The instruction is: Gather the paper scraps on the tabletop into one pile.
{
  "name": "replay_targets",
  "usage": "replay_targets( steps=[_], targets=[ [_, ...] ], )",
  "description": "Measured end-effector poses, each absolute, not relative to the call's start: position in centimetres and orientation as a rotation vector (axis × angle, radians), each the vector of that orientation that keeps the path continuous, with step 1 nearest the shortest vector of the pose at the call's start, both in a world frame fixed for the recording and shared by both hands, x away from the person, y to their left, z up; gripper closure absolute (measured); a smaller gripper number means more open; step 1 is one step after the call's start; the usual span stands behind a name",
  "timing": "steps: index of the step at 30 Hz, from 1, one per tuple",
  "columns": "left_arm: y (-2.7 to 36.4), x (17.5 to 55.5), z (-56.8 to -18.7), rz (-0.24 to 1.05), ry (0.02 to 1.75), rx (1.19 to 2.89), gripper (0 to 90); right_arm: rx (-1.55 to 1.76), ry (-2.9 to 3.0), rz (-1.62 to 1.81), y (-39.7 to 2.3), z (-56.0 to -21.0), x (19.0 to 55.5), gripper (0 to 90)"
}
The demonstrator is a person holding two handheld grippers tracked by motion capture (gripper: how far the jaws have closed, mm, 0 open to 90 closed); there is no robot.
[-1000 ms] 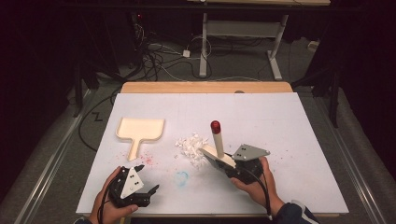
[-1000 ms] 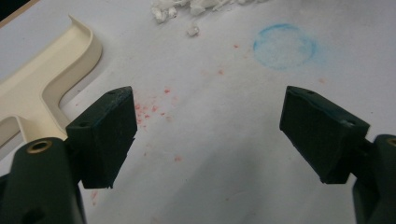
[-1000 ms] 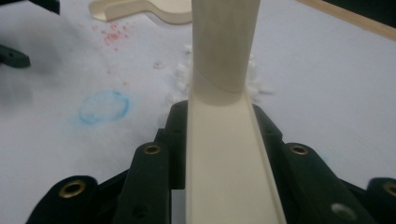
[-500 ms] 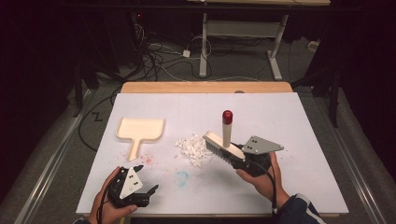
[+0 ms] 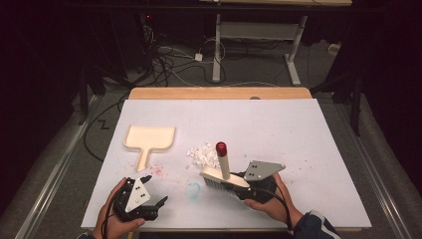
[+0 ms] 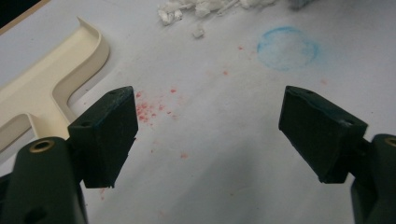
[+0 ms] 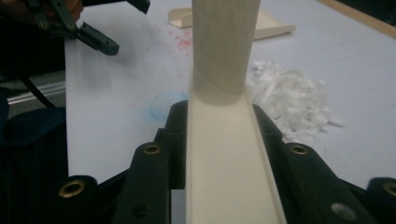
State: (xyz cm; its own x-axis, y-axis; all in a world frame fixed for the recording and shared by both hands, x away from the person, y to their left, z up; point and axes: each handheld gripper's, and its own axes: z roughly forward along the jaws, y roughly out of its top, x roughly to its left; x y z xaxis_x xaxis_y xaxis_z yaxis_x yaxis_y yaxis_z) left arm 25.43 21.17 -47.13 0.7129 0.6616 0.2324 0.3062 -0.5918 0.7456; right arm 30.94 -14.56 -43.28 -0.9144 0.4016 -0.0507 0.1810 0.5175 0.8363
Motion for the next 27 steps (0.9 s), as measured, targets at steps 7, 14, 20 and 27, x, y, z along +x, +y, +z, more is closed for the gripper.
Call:
replay_targets(
  steps=[7,14,20,27],
  targets=[
    [21.0,25.6,-47.3,0.648,0.726,2.225,18.5,0.482,2.441,1.286,-14.2,-43.7,33.4,67.7],
    [21.1,25.5,-47.3,0.649,0.728,2.226,18.5,0.490,2.422,1.339,-15.3,-43.2,34.1,67.6],
    [21.1,25.4,-47.2,0.655,0.729,2.224,18.5,0.501,2.392,1.385,-17.4,-41.1,32.6,67.6],
    [21.0,25.4,-47.1,0.666,0.726,2.231,18.5,0.511,2.403,1.348,-20.5,-39.5,30.5,67.6]
  ],
)
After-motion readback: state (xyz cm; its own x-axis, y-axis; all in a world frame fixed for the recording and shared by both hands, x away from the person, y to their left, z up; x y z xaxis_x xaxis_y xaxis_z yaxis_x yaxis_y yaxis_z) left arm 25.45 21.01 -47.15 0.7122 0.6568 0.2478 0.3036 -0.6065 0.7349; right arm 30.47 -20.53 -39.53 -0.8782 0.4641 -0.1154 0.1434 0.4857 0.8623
